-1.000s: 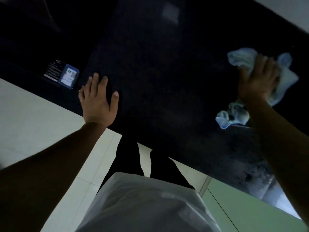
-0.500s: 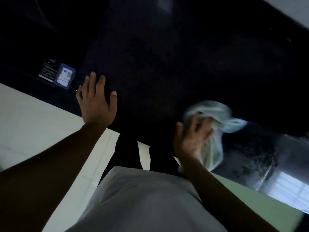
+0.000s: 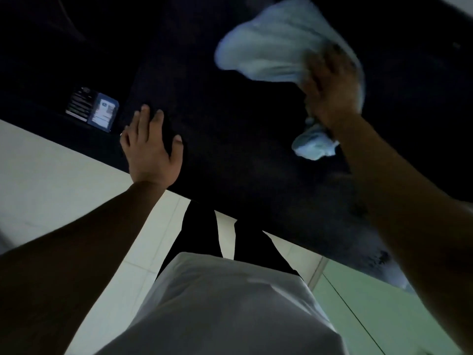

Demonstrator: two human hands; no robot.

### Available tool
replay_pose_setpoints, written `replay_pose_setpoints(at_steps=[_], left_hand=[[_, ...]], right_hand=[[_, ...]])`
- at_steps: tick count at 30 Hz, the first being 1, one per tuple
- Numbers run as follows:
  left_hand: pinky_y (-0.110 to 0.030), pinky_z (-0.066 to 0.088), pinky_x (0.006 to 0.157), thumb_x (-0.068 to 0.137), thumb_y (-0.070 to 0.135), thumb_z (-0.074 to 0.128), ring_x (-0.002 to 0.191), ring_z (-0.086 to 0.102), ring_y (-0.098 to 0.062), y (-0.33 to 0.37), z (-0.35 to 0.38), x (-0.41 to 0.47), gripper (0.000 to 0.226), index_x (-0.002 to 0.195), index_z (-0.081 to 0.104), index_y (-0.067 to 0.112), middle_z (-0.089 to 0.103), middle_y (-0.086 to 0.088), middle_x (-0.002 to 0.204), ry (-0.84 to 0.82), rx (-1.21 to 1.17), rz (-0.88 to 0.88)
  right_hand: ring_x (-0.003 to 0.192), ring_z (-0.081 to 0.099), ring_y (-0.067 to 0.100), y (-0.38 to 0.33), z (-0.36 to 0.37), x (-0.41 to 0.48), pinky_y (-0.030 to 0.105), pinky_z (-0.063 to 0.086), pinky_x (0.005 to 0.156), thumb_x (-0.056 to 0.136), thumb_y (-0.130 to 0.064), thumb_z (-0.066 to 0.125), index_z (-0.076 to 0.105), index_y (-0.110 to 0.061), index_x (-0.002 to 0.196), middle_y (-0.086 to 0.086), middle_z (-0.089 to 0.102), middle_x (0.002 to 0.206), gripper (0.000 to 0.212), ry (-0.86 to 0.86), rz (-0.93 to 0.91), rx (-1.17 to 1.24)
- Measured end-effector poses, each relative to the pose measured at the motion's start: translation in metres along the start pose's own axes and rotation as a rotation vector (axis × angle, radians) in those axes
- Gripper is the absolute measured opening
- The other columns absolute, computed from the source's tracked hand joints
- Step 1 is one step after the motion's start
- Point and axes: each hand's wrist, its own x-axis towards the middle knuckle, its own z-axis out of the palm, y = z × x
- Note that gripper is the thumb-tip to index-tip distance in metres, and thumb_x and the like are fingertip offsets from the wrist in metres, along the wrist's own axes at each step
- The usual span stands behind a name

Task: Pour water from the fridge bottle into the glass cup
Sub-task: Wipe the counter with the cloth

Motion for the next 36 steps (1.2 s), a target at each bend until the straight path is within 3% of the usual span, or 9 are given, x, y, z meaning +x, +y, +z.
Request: replay_pose_setpoints(at_steps=[3,7,12,16,18,21,25,33,36], left_hand=[[-0.056,0.017,0.120,0.094,0.043,0.047,0.151,0.026,-0.035,0.000,-0.001,0.001,0.063,0.150,0.039,0.014,0.031,-0.015,0.164,-0.020,-0.005,0.003],[-0.054,0.016,0.120,0.094,0.044,0.046,0.150,0.027,-0.036,0.001,-0.001,0.001,0.064,0.149,0.039,0.013,0.031,-0.015,0.163,-0.024,-0.009,-0.001],[-0.055,0.015,0.120,0.093,0.041,0.049,0.151,0.026,-0.035,0.002,-0.002,0.001,0.064,0.150,0.039,0.013,0.031,-0.014,0.164,-0.030,-0.009,-0.008],[-0.053,0.015,0.120,0.091,0.040,0.050,0.151,0.025,-0.034,0.003,-0.004,0.000,0.065,0.150,0.039,0.014,0.030,-0.014,0.164,-0.026,-0.015,-0.008],[-0.053,0.016,0.120,0.091,0.041,0.049,0.151,0.026,-0.035,0.003,-0.004,0.001,0.065,0.149,0.040,0.013,0.031,-0.014,0.164,-0.017,-0.018,-0.003],[-0.055,0.015,0.120,0.093,0.041,0.049,0.151,0.026,-0.036,0.002,-0.004,0.000,0.064,0.150,0.038,0.014,0.029,-0.015,0.164,-0.033,-0.023,-0.005],[-0.057,0.015,0.119,0.093,0.041,0.047,0.151,0.025,-0.037,0.002,-0.004,-0.001,0.064,0.150,0.038,0.013,0.028,-0.016,0.164,-0.048,-0.032,0.014],[-0.062,0.015,0.118,0.092,0.039,0.043,0.149,0.024,-0.043,0.011,-0.015,-0.001,0.064,0.147,0.036,0.008,0.027,-0.022,0.163,-0.096,-0.050,0.000],[-0.061,0.015,0.120,0.089,0.031,0.055,0.149,0.023,-0.046,0.039,-0.025,0.002,0.064,0.145,0.038,0.004,0.026,-0.028,0.161,-0.173,-0.156,-0.130]], right_hand=[[0.140,0.040,0.038,0.015,-0.009,-0.079,0.048,0.033,0.114,0.102,-0.047,0.035,0.050,-0.014,0.144,0.019,0.047,0.150,0.056,0.079,0.338,-0.003],[0.145,0.030,0.043,-0.082,0.009,-0.168,0.057,0.019,0.120,0.094,-0.045,0.042,0.042,-0.009,0.149,0.026,0.037,0.154,0.066,0.049,0.539,0.009],[0.147,0.023,0.043,-0.193,0.029,-0.145,0.054,0.020,0.118,0.089,-0.041,0.057,0.045,-0.006,0.144,0.024,0.037,0.153,0.066,-0.119,0.063,0.182],[0.145,0.033,0.036,-0.185,0.035,-0.077,0.043,0.007,0.121,0.092,-0.039,0.052,0.048,-0.011,0.145,0.016,0.043,0.153,0.060,-0.201,-0.509,0.102],[0.141,0.039,0.035,-0.154,0.028,-0.051,0.043,0.013,0.120,0.091,-0.040,0.053,0.052,-0.016,0.142,0.013,0.048,0.149,0.057,-0.163,-0.592,0.067],[0.134,0.046,0.041,-0.088,0.017,-0.037,0.050,0.032,0.112,0.089,-0.038,0.059,0.062,-0.019,0.133,0.017,0.055,0.141,0.048,0.032,-0.248,0.057],[0.139,0.038,0.045,-0.024,-0.007,-0.099,0.054,0.031,0.112,0.096,-0.044,0.048,0.049,-0.020,0.144,0.025,0.043,0.149,0.054,0.043,0.333,-0.013],[0.088,0.055,0.043,-0.054,-0.049,-0.238,0.049,0.047,0.074,0.076,-0.020,0.048,0.060,0.000,0.099,0.027,0.059,0.096,0.033,-0.022,0.672,0.109],[0.073,0.056,0.031,-0.073,-0.065,-0.228,0.042,0.047,0.067,0.086,-0.017,0.048,0.057,-0.004,0.083,0.013,0.059,0.078,0.015,-0.037,0.869,0.523]])
